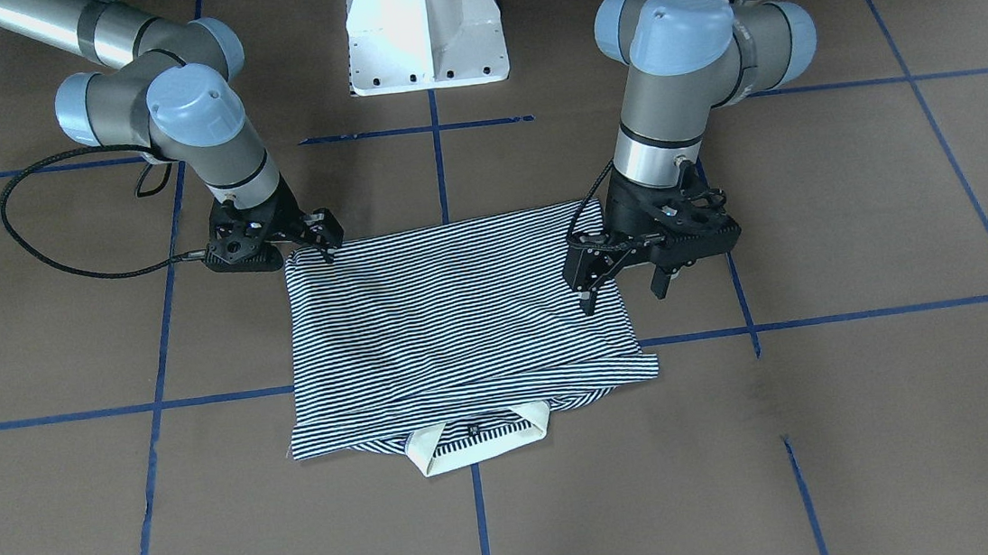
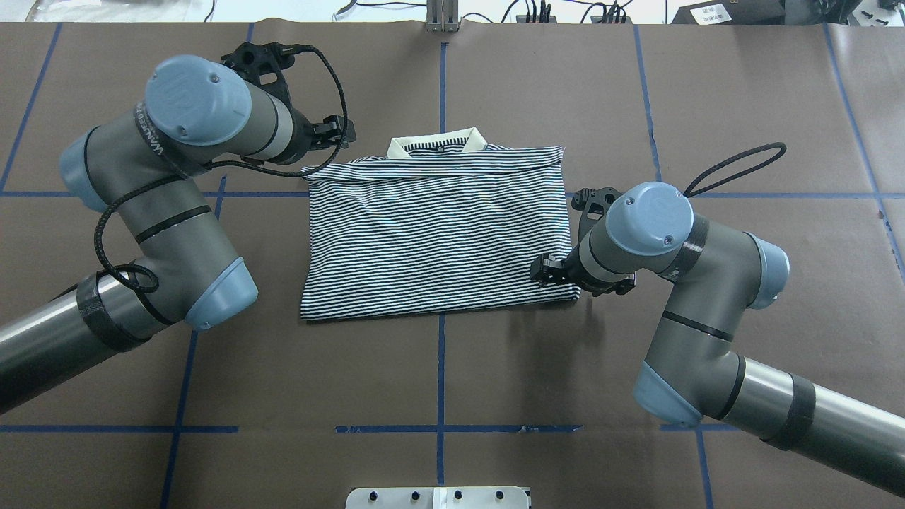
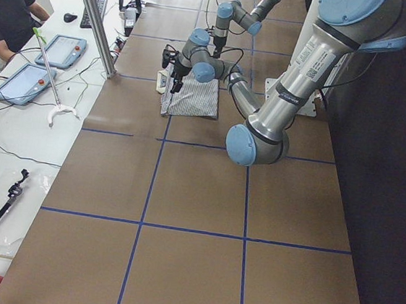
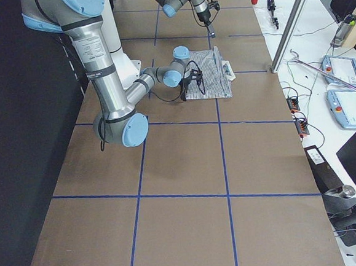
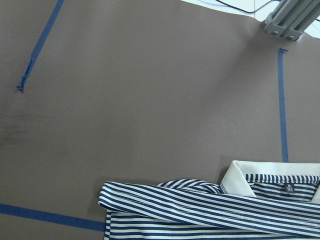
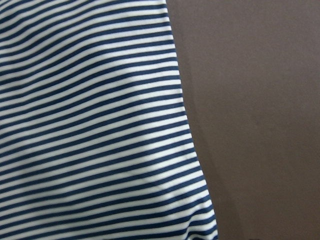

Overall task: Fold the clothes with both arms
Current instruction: 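Grasp the folded edge with the right gripper and pull it outward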

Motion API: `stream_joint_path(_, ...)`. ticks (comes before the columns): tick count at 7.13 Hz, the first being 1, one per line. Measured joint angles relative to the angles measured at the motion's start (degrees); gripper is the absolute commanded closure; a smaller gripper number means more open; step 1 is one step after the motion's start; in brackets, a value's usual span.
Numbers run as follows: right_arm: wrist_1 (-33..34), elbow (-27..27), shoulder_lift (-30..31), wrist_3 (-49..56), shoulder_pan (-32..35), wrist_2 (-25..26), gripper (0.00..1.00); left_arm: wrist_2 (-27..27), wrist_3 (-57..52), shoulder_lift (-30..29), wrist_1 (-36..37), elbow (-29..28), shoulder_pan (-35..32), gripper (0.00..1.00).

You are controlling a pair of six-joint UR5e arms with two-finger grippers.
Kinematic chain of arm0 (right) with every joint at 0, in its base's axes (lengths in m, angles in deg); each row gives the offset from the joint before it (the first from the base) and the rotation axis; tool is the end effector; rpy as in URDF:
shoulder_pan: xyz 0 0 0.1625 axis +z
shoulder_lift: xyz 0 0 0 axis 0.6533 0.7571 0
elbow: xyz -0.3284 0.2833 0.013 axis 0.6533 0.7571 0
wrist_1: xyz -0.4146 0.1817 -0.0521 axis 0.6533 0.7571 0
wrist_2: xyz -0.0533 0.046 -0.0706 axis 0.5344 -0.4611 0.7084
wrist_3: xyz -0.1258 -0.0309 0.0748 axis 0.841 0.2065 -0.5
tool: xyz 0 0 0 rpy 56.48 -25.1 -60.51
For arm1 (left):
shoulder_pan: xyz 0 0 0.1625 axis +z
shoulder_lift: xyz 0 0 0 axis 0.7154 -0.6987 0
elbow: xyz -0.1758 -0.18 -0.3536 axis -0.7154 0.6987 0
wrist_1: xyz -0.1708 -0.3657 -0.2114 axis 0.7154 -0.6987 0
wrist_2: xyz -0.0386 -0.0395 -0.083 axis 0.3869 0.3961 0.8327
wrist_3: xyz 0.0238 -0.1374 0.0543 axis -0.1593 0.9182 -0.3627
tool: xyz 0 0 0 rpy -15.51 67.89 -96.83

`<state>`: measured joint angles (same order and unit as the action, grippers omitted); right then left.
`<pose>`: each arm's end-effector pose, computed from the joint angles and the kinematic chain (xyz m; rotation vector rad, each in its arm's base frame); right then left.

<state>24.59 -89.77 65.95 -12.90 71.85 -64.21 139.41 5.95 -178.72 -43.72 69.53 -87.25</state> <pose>-0.5646 -0.4379 0.3728 -0.0119 -0.8308 0.1722 0.4944 -0.5873 0.2475 0.3371 0.9241 -0.3619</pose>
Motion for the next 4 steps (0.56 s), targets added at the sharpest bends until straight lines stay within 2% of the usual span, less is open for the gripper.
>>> stream_joint_path(1, 0.0, 0.0, 0.0, 0.0, -0.1, -0.1, 0.15, 0.0, 0.0, 0.0, 0.0, 0.0, 0.0, 0.0)
stream_joint_path(2, 0.0, 0.1, 0.1, 0.0, -0.2, -0.1, 0.34, 0.0, 0.0, 0.0, 0.0, 0.1, 0.0, 0.0)
stream_joint_path(3, 0.0, 0.1, 0.2, 0.0, -0.2, -0.2, 0.69, 0.0, 0.0, 0.0, 0.0, 0.4, 0.0, 0.0)
stream_joint_path(4, 0.0, 0.2, 0.4, 0.1, -0.3, -0.3, 1.0, 0.0, -0.1, 0.0, 0.0, 0.5, 0.0, 0.0)
